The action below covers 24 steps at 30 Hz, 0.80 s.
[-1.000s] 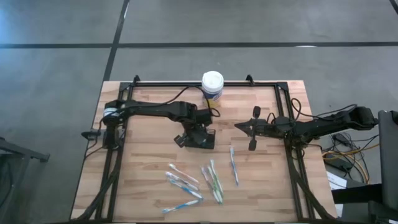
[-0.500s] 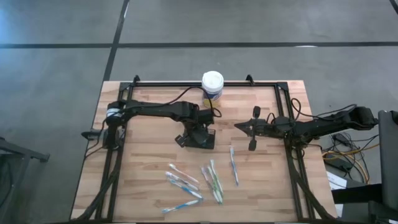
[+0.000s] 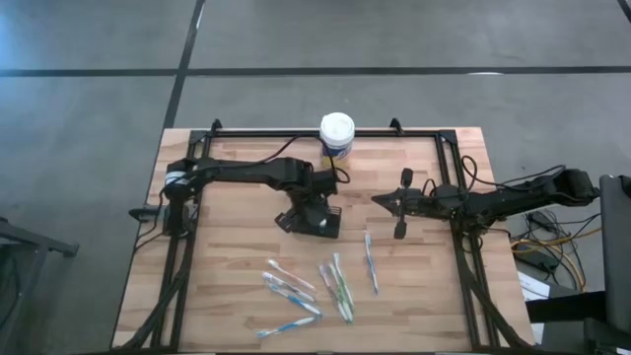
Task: Pick & Place toothbrushing station
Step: Adjust the black wire organizer
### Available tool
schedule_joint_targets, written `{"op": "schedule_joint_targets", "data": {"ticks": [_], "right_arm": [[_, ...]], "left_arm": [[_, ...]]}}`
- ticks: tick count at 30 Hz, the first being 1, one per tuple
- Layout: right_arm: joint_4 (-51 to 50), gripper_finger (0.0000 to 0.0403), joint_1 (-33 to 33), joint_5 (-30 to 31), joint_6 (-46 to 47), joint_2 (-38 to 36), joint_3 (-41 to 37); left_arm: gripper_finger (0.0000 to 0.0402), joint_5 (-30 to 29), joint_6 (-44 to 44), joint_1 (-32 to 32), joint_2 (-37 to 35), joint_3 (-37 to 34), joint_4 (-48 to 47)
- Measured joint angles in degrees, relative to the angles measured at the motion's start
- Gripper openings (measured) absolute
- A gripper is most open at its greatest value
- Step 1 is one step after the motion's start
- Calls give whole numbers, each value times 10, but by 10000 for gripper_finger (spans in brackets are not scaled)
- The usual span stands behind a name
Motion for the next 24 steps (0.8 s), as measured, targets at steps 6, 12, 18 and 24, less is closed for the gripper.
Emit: {"op": "schedule_joint_targets", "data": {"ticks": [6, 12, 18, 24], "right_arm": [[0, 8, 0, 0, 2, 0, 0], [0, 8, 0, 0, 9, 0, 0], [-8, 8, 0, -2, 35, 0, 0], [-10, 8, 8, -10, 76, 1, 0]], "left_arm": [[193, 0, -17, 0, -1, 30, -20], [176, 44, -78, 3, -39, 73, -148], [45, 143, -176, 10, -222, -79, -13], [11, -6, -362, 21, -475, -454, 475]]}}
